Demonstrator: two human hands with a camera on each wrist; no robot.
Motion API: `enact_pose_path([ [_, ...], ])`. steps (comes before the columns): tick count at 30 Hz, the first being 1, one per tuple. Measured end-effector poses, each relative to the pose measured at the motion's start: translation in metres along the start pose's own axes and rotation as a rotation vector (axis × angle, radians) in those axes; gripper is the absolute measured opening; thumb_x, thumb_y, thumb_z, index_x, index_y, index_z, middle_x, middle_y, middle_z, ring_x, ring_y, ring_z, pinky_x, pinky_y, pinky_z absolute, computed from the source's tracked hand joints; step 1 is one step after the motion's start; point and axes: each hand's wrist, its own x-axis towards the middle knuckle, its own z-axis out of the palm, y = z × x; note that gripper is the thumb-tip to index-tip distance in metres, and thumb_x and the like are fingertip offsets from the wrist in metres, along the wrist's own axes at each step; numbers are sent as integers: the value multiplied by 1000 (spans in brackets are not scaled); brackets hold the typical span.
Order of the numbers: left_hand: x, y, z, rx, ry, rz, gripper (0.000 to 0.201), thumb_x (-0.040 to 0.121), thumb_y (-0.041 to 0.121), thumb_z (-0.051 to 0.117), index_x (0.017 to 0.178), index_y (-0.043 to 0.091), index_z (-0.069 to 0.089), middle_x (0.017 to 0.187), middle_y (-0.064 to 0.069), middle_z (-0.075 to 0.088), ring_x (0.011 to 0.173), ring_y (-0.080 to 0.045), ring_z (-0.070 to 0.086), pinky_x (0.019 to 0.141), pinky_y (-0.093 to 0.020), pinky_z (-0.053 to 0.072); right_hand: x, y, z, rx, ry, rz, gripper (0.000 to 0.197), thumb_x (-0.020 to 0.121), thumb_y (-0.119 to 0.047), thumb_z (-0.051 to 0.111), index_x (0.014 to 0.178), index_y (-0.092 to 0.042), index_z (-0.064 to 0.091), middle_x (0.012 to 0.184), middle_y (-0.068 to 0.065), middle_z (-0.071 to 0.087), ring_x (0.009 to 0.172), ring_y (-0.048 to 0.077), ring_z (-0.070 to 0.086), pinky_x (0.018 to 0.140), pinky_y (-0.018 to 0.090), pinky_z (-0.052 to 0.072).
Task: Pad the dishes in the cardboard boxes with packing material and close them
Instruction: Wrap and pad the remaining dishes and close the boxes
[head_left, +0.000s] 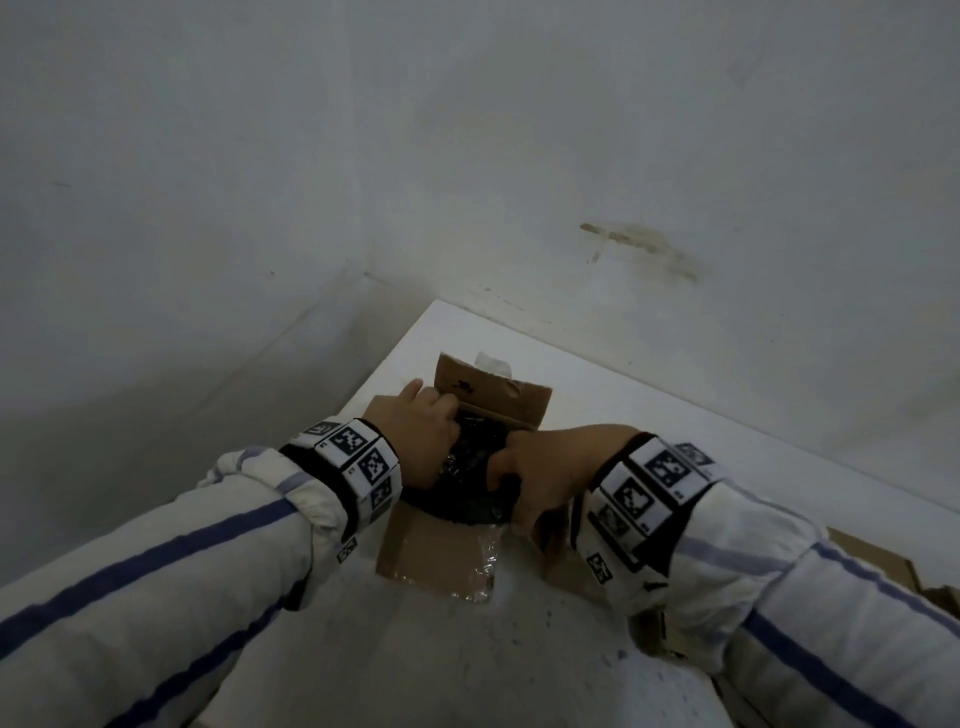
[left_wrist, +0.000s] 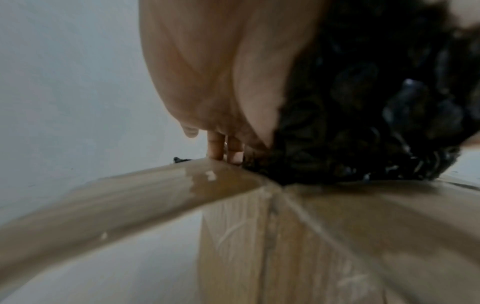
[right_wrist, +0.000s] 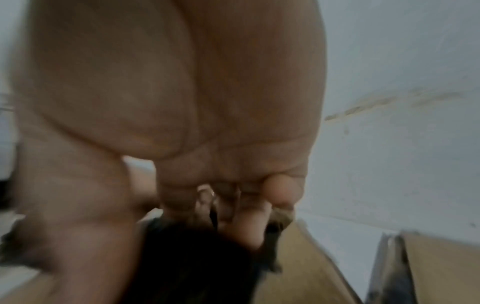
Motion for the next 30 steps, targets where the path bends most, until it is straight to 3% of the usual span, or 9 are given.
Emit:
enact_pose_path([
  [6,-9,-8,-18,-273,-163,-9,41,81,50,52,116,28,52,126,-5,49,124,-28,41,116,-50,12,17,-2,6,85,295,6,32,85,-11,62,116,-10,57,115,11,60,96,24,55,59,23,36],
  [11,-18,-10,-15,-145,-282,27,60,79,63,58,128,28,51,149,-4,29,145,-24,11,116,-52,3,22,-8,15,16,312,-78,13,82,-7,58,88,-16,51,88,5,53,82,23,49,57,24,35],
  [14,-17,-11,-16,-135,-264,58,61,81,61,57,129,24,53,145,3,37,145,-19,9,114,-54,6,20,-10,15,-77,237,-95,21,90,-14,52,105,-7,65,104,12,64,86,25,54,69,27,39],
  [17,-12,-12,-19,-124,-267,69,63,78,61,61,128,22,55,142,3,41,143,-19,16,113,-52,9,22,-11,15,-64,139,-50,30,97,-17,46,117,0,61,118,17,61,89,20,48,78,25,35],
  [20,-7,-10,-24,-86,-277,76,63,77,60,62,126,22,57,141,3,43,141,-18,22,113,-51,8,27,-16,21,-182,39,4,34,97,-22,46,121,-1,57,127,17,54,119,32,47,102,37,33],
  [22,-6,-9,-23,-17,-222,82,50,82,49,63,124,24,58,138,3,45,137,-18,28,113,-50,12,36,-18,31,-269,1,106,21,93,-34,49,99,-17,60,117,13,52,124,31,40,108,44,23],
  [24,-7,-5,-17,106,-89,111,37,87,34,58,122,25,56,134,4,49,131,-18,34,109,-45,23,41,-18,37,-265,48,124,25,87,-44,51,71,-26,46,97,3,46,116,28,45,103,46,24],
  [27,-6,1,-4,171,46,83,40,85,33,56,123,22,53,130,0,49,126,-22,37,107,-42,26,37,-17,36,-259,124,102,22,91,-36,48,93,-20,62,97,2,54,105,25,52,95,43,30],
  [30,-5,6,1,187,91,60,43,83,32,57,124,23,50,130,-3,48,126,-26,37,111,-45,23,30,-17,35,-185,120,31,29,94,-28,46,115,-15,60,110,5,62,105,25,56,100,44,33],
])
